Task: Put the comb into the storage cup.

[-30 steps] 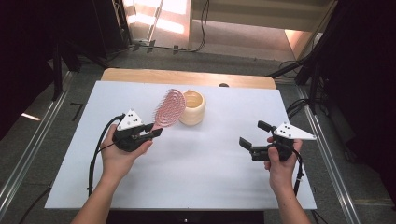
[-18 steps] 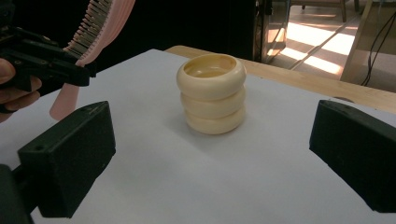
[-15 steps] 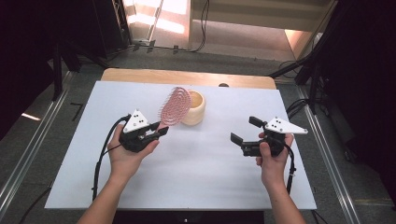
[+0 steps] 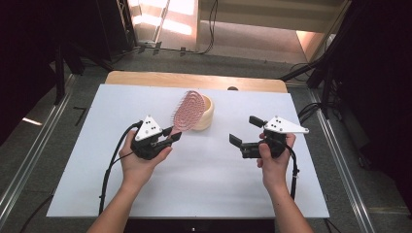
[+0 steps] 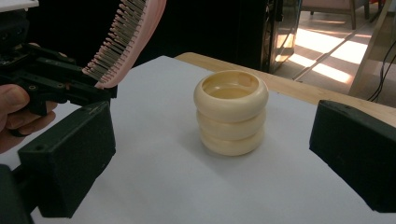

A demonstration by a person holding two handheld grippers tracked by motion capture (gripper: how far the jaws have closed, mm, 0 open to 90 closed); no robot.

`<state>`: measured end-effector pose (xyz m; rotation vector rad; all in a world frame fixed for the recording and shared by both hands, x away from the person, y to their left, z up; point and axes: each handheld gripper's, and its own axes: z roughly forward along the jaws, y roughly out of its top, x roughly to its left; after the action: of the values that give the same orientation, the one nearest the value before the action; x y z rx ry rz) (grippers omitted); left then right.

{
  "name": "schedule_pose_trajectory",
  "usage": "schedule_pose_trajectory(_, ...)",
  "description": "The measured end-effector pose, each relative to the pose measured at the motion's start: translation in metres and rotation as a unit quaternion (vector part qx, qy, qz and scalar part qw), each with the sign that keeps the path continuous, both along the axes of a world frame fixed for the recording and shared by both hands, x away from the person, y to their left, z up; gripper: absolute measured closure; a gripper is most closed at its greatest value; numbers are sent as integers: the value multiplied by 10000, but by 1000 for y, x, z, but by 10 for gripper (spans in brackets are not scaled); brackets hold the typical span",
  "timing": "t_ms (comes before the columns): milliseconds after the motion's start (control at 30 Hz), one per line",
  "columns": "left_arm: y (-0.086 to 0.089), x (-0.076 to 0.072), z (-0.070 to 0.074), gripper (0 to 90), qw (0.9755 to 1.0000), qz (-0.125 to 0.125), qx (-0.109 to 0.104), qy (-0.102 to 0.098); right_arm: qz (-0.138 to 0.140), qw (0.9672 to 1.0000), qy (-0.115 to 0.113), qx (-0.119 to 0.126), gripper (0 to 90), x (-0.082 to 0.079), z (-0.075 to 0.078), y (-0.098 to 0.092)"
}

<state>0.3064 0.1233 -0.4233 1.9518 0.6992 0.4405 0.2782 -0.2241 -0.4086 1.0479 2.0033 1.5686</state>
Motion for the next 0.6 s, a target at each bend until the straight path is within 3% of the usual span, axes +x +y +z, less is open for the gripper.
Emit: schedule_pose_trajectory(600, -12, -5, -4, 711, 9999, 1, -92, -144, 239, 9995, -22, 199, 0, 6, 8, 24)
